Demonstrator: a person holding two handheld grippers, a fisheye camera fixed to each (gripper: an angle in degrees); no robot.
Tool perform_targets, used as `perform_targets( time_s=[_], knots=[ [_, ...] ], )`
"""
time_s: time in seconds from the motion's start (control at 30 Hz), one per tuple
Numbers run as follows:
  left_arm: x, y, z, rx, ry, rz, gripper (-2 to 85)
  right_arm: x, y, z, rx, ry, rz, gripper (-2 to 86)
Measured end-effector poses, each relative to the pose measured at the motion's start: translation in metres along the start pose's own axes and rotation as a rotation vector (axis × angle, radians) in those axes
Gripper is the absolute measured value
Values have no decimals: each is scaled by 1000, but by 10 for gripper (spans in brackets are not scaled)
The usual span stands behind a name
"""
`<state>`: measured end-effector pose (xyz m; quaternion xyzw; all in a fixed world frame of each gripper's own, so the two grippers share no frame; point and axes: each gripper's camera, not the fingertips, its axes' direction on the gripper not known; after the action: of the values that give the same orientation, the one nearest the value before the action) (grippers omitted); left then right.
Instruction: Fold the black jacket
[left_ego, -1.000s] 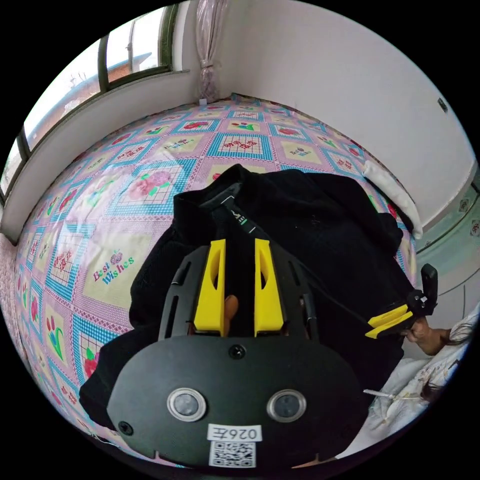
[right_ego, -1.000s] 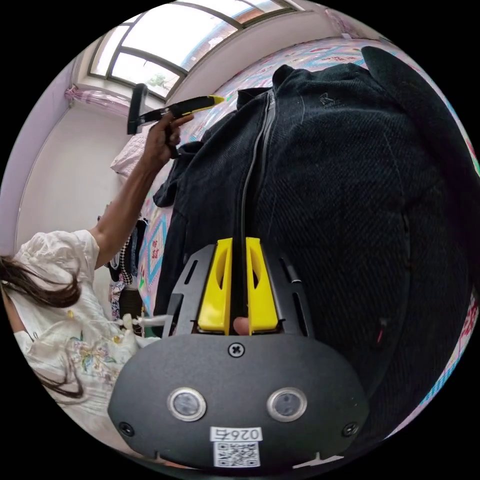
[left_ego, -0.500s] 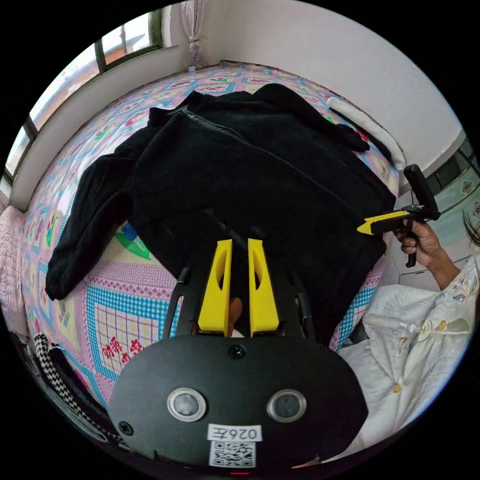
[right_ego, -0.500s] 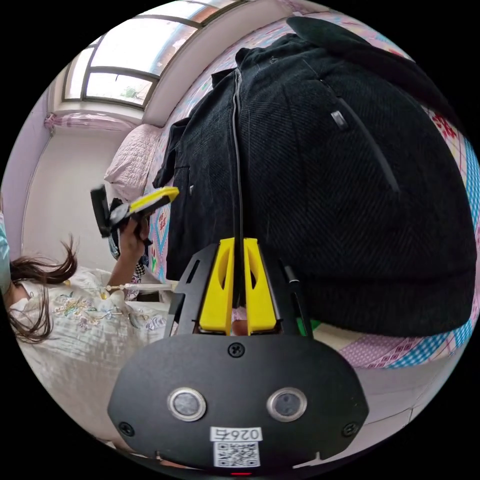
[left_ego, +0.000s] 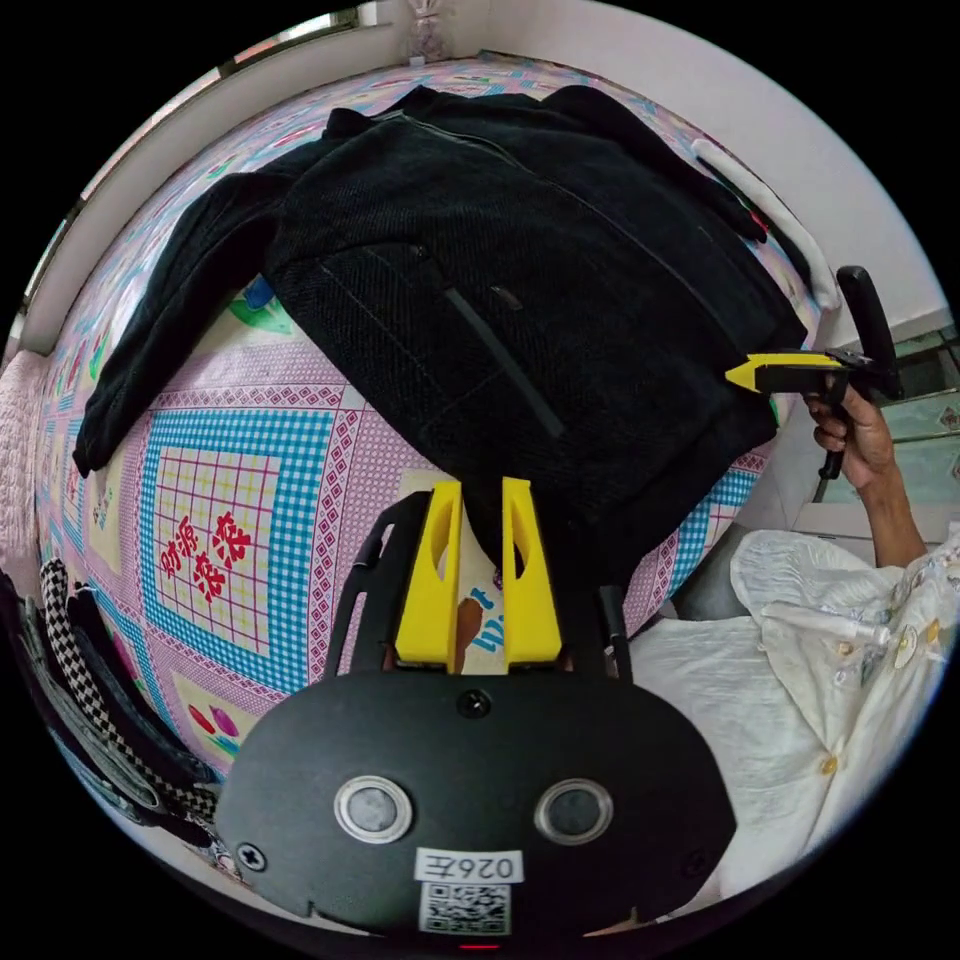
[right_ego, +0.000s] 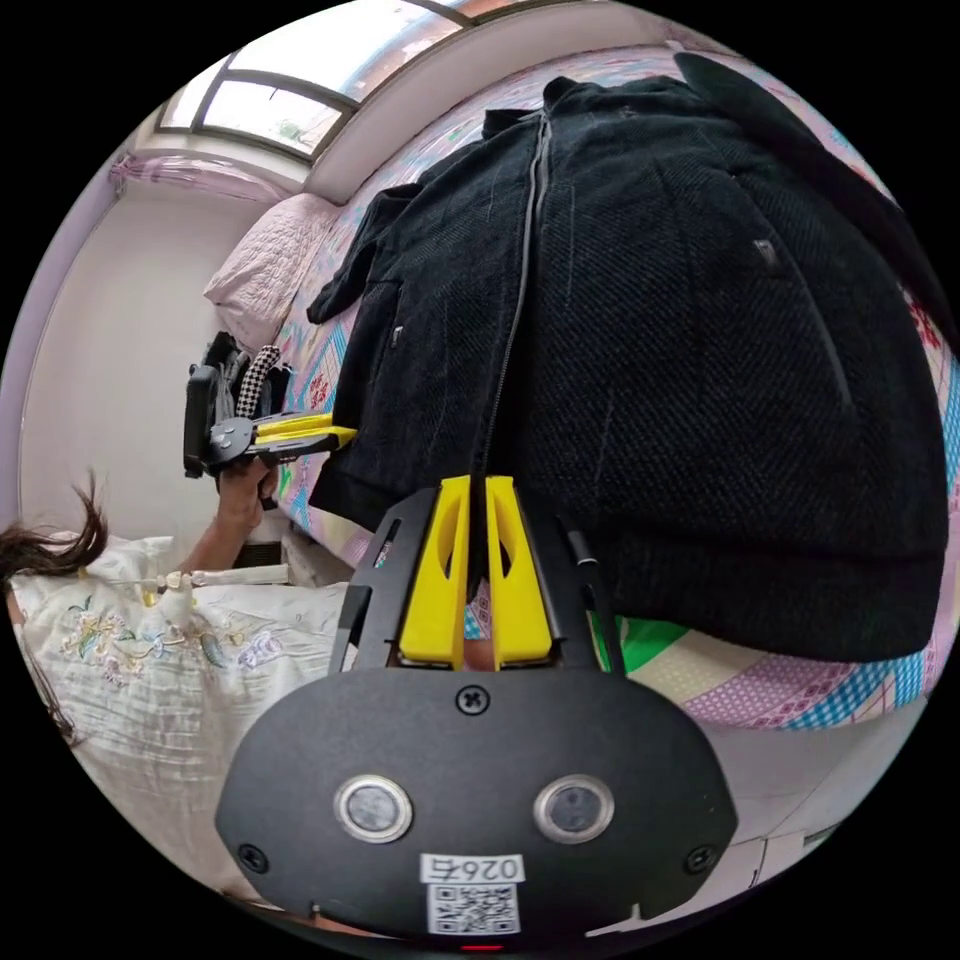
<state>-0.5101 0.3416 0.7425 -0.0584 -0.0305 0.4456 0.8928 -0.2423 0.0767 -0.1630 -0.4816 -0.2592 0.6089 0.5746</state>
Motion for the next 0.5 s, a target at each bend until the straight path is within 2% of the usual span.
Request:
perform_targets(
  time_s=[0.1,0.27,0.4,0.5],
  knots=[
    [-17,13,-16,39,52,-61,64,9,34,-9,60,55,18,21],
    [-18,25,-62,197,-36,-134,62,38,86,-27,194,102,62,30],
    [-4,-9,-87,371,43,-46,60,49,79,-19,260,107,39,30],
    [0,-59,-87,421,60,17,60,47,48,-1,266,144,-39,30]
  ],
)
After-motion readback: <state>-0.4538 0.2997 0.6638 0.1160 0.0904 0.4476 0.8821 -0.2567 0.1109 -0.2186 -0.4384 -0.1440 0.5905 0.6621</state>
